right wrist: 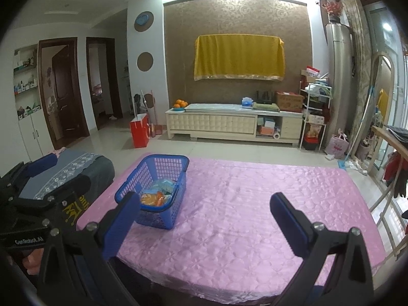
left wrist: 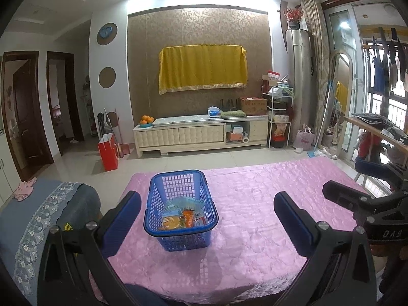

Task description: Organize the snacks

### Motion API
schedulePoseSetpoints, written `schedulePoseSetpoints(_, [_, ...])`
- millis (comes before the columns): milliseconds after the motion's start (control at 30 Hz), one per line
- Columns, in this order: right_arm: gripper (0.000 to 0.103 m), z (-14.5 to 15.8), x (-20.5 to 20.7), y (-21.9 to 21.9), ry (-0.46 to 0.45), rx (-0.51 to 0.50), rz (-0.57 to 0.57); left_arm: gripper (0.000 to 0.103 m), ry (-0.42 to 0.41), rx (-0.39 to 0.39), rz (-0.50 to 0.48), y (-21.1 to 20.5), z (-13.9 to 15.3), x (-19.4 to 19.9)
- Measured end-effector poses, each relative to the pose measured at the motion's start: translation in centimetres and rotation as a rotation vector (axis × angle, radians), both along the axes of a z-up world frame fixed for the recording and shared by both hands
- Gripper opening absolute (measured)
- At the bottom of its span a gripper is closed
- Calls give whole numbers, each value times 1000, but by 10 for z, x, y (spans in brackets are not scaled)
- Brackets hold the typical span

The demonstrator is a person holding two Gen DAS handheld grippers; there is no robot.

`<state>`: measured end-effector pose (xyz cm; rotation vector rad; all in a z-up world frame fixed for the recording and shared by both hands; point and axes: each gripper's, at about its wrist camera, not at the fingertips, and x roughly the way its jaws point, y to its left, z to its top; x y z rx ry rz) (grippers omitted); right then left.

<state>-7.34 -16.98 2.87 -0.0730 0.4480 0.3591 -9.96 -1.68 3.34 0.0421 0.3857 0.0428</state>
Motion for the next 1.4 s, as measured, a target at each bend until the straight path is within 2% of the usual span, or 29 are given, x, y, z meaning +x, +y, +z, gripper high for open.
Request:
schedulePoseSetpoints(200, [103, 0, -4, 1, 3, 0, 2, 103, 19, 14, -9, -4, 0, 0])
schedulePoseSetpoints(833, [103, 5, -8, 4, 5, 4, 20, 103, 32, -16, -7, 2, 2, -2])
schedulePoseSetpoints(1067, [103, 3, -6, 4, 17, 11, 24, 103, 14, 12, 12, -2, 3, -7])
schedulePoseSetpoints(1400, [103, 4, -7, 3, 22, 14, 26, 103, 27, -11, 3, -4, 1, -9])
